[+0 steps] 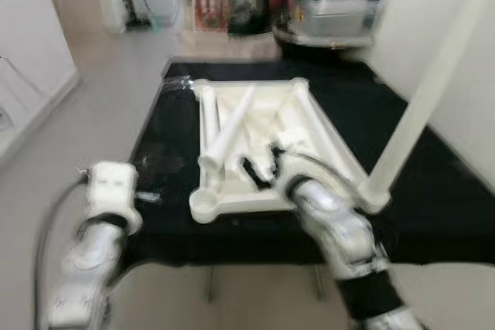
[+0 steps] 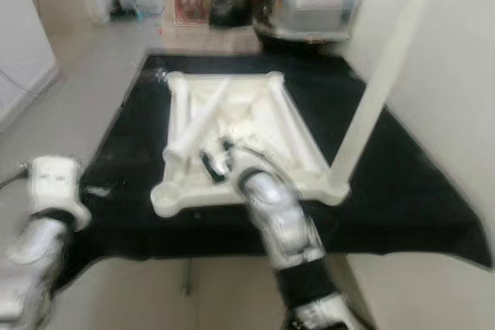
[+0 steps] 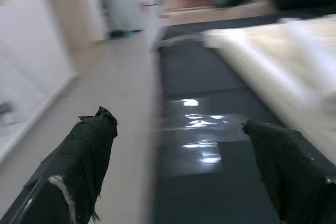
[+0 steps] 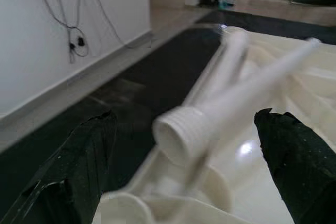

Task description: Building children table

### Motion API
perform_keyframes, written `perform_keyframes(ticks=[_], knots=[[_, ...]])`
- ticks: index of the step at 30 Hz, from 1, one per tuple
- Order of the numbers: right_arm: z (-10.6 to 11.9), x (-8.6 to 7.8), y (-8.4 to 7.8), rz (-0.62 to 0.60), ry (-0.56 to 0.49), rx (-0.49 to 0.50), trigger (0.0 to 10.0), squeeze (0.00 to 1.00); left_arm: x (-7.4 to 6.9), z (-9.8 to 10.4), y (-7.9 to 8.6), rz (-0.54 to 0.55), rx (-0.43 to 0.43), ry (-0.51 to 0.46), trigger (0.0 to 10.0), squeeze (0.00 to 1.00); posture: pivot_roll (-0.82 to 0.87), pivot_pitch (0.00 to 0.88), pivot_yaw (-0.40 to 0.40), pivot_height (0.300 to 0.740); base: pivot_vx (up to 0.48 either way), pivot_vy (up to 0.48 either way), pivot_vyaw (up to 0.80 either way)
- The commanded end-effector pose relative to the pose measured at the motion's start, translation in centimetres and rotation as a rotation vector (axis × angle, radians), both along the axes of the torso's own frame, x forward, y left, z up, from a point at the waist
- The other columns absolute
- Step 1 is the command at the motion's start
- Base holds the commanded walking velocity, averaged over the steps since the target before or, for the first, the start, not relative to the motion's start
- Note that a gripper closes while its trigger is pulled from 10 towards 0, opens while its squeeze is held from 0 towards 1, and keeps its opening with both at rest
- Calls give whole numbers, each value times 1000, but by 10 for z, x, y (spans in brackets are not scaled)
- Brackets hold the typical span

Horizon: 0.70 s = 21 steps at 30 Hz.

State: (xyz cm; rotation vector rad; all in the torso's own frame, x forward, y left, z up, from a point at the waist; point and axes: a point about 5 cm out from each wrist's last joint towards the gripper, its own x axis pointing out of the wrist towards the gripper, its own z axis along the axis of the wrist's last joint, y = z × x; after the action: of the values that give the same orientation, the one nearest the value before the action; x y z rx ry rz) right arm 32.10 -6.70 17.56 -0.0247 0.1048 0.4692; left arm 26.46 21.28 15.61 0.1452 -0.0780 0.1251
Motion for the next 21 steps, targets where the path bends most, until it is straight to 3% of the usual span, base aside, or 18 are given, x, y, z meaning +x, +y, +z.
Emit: perform_keyframes(ticks=[1,5,21], knots=[[-1,3,-12,-41,-4,-13,10000,0,1,-1,-5,-17,-1,7,10000,0,102,0,-50,740,0,0,0],[-1,4,-14,-60,-10,-19,10000,0,3,3,-6,4,-22,-17,10000,0,102,0,-49,740,0,0,0],[8,19,-18,-139,-1,45,10000,0,8,8,-9,9,-18,-50,10000,0,104,0,-48,740,307,0,0]])
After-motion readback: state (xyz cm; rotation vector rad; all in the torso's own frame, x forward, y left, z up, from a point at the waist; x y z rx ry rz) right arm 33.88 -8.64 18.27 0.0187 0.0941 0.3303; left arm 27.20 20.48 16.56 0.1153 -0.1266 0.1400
